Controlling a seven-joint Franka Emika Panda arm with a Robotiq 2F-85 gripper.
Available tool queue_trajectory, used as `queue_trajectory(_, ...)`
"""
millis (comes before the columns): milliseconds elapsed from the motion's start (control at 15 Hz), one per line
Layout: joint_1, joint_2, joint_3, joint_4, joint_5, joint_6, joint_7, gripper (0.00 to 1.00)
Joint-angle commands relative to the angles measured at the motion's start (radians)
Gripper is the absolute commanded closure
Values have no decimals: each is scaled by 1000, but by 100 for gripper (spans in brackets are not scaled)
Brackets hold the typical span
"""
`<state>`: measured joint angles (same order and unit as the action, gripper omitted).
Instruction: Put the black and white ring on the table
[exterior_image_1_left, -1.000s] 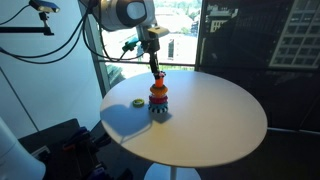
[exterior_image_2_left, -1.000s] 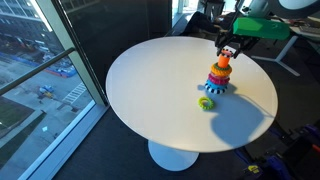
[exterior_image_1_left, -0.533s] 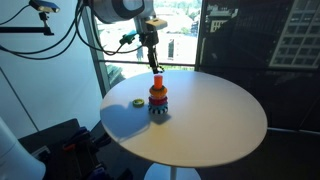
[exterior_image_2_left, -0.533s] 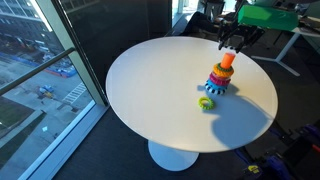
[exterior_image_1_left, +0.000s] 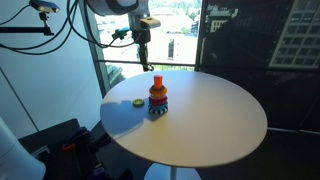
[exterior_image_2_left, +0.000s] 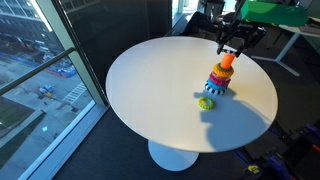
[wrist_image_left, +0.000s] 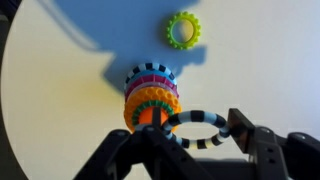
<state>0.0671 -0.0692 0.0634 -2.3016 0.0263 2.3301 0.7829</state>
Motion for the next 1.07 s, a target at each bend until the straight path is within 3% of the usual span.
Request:
queue_trajectory(0, 2, 15, 14, 22, 29, -69, -42, 57)
queue_trajectory(333, 6, 83, 17, 33, 32, -112, -47, 57)
queue_trajectory(1000, 25, 239, 10, 40, 51, -93, -39, 57)
